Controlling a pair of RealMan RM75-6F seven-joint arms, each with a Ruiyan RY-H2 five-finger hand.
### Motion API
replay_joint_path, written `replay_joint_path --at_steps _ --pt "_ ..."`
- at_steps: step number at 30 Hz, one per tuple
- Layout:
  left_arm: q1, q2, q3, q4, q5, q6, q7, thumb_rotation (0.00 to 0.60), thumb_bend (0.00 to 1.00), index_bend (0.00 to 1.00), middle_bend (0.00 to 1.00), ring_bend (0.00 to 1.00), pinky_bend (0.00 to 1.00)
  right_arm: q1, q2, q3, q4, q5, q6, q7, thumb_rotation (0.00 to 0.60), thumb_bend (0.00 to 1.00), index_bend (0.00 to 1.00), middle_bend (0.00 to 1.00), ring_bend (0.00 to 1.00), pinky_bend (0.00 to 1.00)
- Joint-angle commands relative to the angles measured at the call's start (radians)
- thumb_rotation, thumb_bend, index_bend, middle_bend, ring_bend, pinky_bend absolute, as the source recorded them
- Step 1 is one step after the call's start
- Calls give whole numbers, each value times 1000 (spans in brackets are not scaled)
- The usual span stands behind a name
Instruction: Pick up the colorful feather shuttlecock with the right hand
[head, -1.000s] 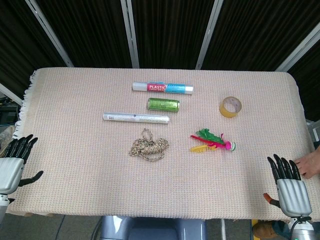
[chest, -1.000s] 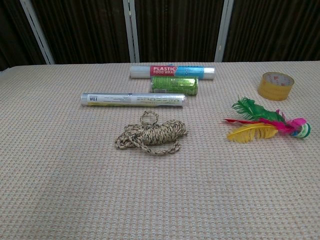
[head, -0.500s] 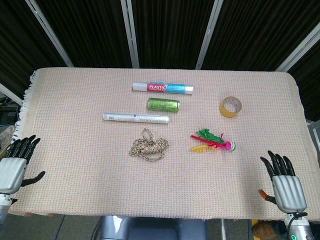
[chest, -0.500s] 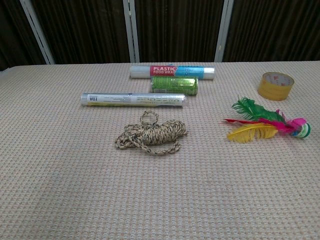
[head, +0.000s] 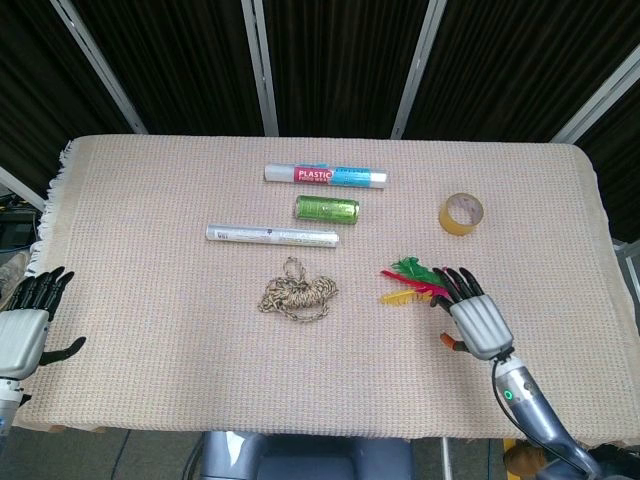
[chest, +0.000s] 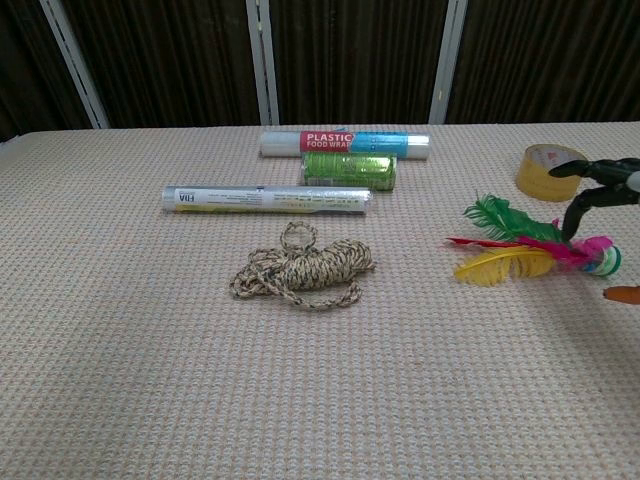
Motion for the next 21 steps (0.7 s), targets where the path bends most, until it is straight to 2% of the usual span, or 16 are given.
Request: replay_joint_path --at_steps 1,6,15,21 --pt "-4 -9 -8 9 -19 -8 15 600 208 0 0 0 0 91 -63 28 108 44 -111 32 600 152 359 23 0 0" --pt "-10 -24 -15 17 -52 -26 47 600 210 0 0 0 0 166 -98 34 205 69 -207 47 600 153 337 14 0 0" --pt "-17 -50 -26 23 -100 -44 105 600 209 0 0 0 0 260 -151 29 351 79 -298 98 600 167 353 18 0 0" --pt "-25 -63 -30 30 -120 -62 123 600 209 0 0 0 0 287 -197 12 442 70 -300 159 600 222 582 104 0 0"
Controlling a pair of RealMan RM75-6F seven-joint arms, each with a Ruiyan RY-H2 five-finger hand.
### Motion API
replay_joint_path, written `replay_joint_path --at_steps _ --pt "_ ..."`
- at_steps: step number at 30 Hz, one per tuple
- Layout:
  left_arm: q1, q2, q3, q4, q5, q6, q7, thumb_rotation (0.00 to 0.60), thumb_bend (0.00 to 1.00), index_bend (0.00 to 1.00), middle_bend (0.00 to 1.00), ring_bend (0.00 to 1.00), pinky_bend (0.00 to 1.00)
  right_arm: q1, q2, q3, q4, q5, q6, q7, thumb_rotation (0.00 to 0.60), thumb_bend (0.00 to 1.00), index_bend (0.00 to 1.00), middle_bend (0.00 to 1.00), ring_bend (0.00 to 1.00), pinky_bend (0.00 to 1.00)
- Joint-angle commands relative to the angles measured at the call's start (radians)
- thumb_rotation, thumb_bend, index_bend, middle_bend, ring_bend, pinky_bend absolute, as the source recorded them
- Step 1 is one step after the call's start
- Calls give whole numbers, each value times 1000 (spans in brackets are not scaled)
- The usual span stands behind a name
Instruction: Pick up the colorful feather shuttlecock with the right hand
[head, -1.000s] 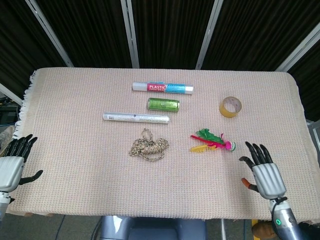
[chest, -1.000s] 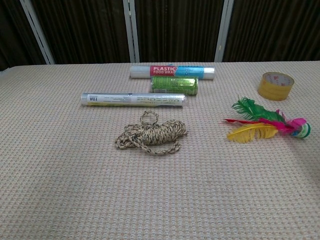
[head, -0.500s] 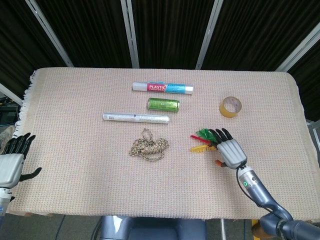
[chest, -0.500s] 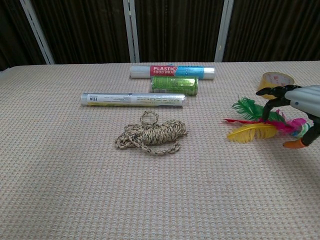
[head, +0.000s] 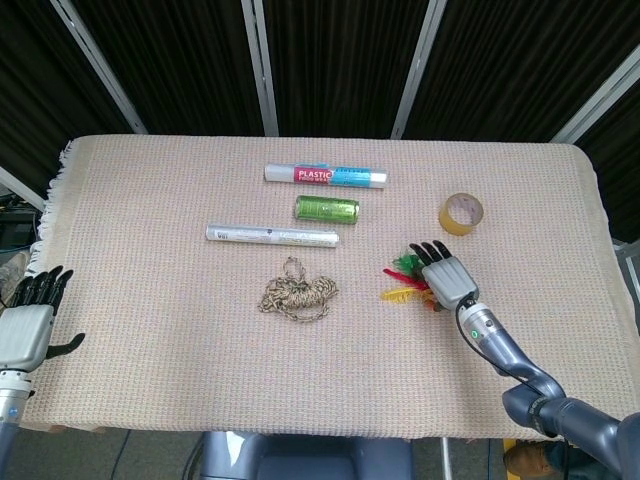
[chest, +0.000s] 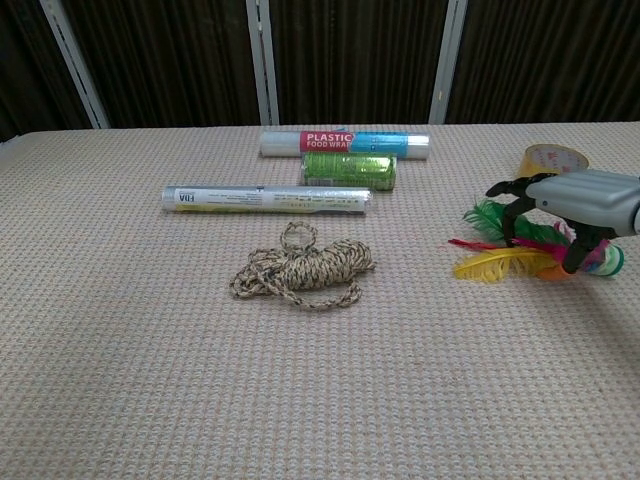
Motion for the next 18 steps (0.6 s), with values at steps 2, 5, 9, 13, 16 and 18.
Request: replay_joint_path --at_steps 2,5,9,13,16,18 --pt "-5 -4 -2 6 -10 -13 2 600 209 0 0 0 0 13 -36 -17 54 -13 21 39 600 229 663 155 0 0" --pt "-6 -3 -3 7 -11 -14 -4 600 210 0 0 0 0 5 -53 -22 86 -27 79 64 600 231 727 205 0 0" --pt "-5 2 2 4 3 -10 -17 600 209 0 0 0 0 -16 -38 -12 79 -35 172 83 600 231 747 227 0 0" --pt "-4 7 9 1 14 -11 -30 600 209 0 0 0 0 -51 21 1 9 -28 259 76 600 229 732 233 0 0" --pt "-2 11 14 -5 26 -6 -36 600 209 0 0 0 0 -83 71 15 -54 -14 320 73 600 229 717 233 0 0" --pt "0 13 17 -8 34 0 -37 600 210 0 0 0 0 -100 103 27 -84 8 337 89 600 229 710 232 0 0"
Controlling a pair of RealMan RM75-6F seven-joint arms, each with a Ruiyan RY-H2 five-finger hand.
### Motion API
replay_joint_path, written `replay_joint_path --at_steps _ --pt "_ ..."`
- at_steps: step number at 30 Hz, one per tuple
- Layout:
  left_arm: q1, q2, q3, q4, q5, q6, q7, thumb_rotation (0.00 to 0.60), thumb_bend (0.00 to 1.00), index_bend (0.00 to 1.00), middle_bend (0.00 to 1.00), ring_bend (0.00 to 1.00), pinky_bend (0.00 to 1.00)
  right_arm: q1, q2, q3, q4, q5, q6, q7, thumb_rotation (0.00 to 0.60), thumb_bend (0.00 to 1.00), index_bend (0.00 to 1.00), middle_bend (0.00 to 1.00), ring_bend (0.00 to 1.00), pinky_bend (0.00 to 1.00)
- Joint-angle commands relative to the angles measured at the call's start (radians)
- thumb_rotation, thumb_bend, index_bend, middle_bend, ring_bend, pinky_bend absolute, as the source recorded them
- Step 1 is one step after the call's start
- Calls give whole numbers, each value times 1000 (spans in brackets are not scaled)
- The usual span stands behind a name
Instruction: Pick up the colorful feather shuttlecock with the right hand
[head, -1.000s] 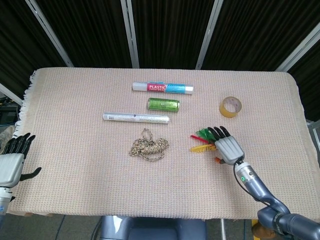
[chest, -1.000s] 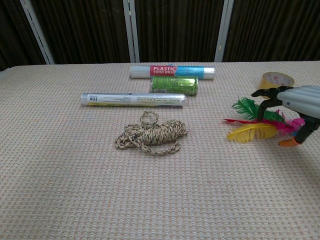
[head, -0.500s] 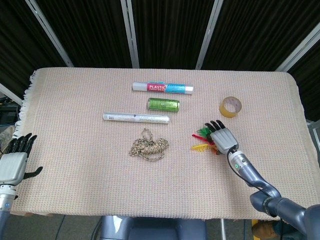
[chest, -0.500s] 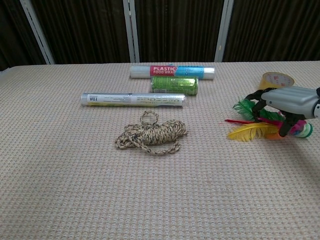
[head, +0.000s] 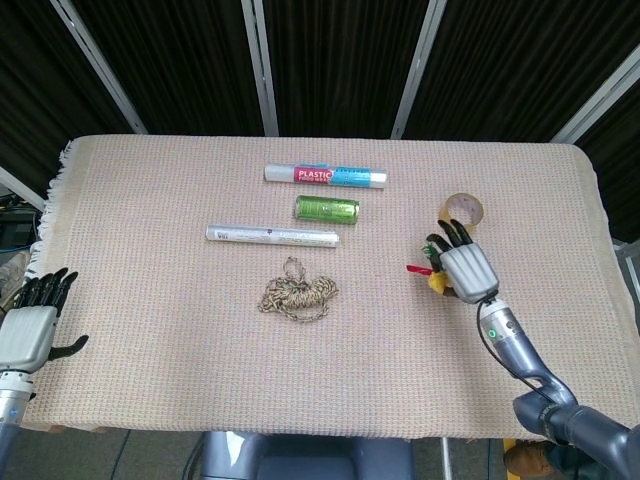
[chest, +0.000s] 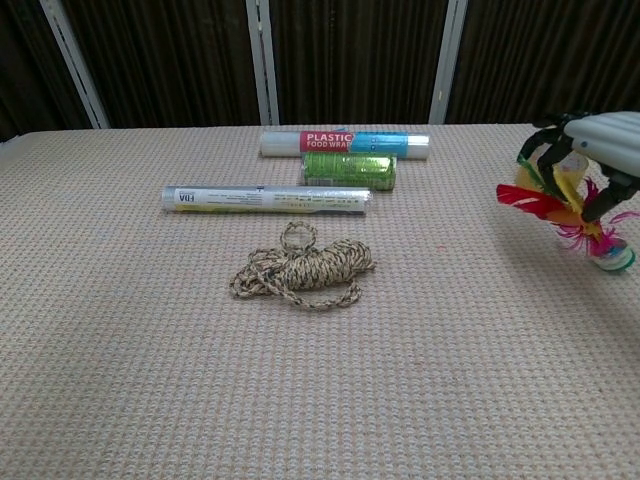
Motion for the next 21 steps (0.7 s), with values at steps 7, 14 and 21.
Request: replay_joint_path --at_steps 7,14,21 --pt "10 9 13 -27 27 25 6 600 210 0 0 0 0 -71 130 40 -56 108 7 115 600 229 650 212 0 0" --pt "13 11 21 -47 43 33 14 600 211 0 0 0 0 -120 194 13 -76 120 17 153 600 189 92 50 0 0" --pt "11 19 26 -52 67 36 -15 600 210 0 0 0 0 -219 310 -26 -339 94 160 -8 600 62 0 0 0 0"
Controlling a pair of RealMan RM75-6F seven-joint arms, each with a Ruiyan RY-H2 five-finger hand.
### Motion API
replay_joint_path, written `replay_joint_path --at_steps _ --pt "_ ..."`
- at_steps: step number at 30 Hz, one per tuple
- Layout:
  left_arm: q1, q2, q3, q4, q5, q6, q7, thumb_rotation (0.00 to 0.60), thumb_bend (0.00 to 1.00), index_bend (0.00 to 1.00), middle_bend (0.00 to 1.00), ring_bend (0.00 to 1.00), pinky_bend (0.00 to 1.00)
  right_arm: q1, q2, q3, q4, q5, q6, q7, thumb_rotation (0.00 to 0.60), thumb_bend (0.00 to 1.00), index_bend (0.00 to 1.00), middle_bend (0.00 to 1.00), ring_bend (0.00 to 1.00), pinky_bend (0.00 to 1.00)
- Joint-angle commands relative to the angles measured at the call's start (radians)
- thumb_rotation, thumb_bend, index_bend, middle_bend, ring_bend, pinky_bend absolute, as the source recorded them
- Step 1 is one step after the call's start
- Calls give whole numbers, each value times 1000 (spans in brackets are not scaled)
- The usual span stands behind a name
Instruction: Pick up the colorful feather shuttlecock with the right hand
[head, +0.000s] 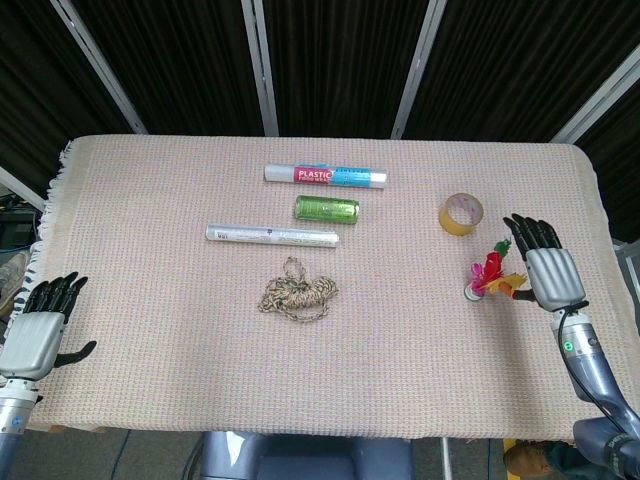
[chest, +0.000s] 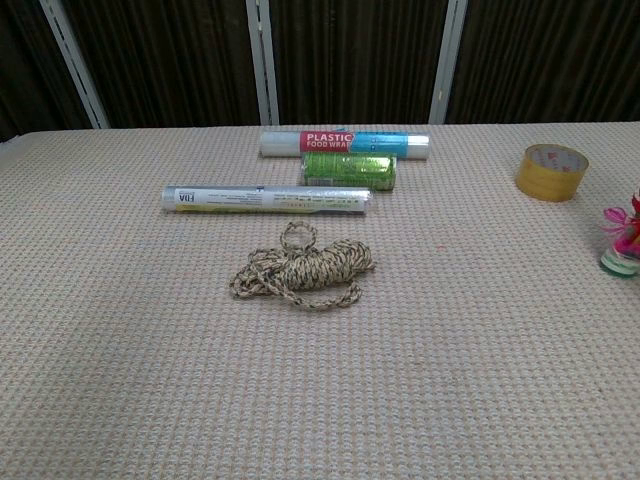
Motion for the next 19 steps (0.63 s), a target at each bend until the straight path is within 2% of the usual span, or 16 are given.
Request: replay_joint_path --at_steps 1,5,9,11,13,15,19 --pt "0 7 4 -2 12 2 -14 600 210 0 0 0 0 -88 105 -37 -227 -28 126 -151 600 57 0 0 0 0" --pt "1 19 6 -6 24 5 -42 600 210 0 0 0 0 -181 199 -84 -452 -54 242 -300 600 51 0 0 0 0" --pt "5 34 12 -12 47 18 -66 600 210 0 0 0 0 -289 246 -147 -605 -75 361 -448 600 51 0 0 0 0" --pt "9 41 17 -15 64 30 -73 600 209 0 0 0 0 -340 221 -164 -625 -86 432 -503 600 51 0 0 0 0" --pt "15 48 23 -21 81 44 -79 600 209 0 0 0 0 -381 172 -177 -600 -102 489 -526 600 51 0 0 0 0" --pt "21 54 27 -27 99 64 -85 600 209 0 0 0 0 -410 126 -190 -559 -111 517 -514 600 53 0 0 0 0" --pt "38 66 35 -34 135 109 -100 600 208 0 0 0 0 -431 105 -192 -510 -143 546 -520 600 53 0 0 0 0"
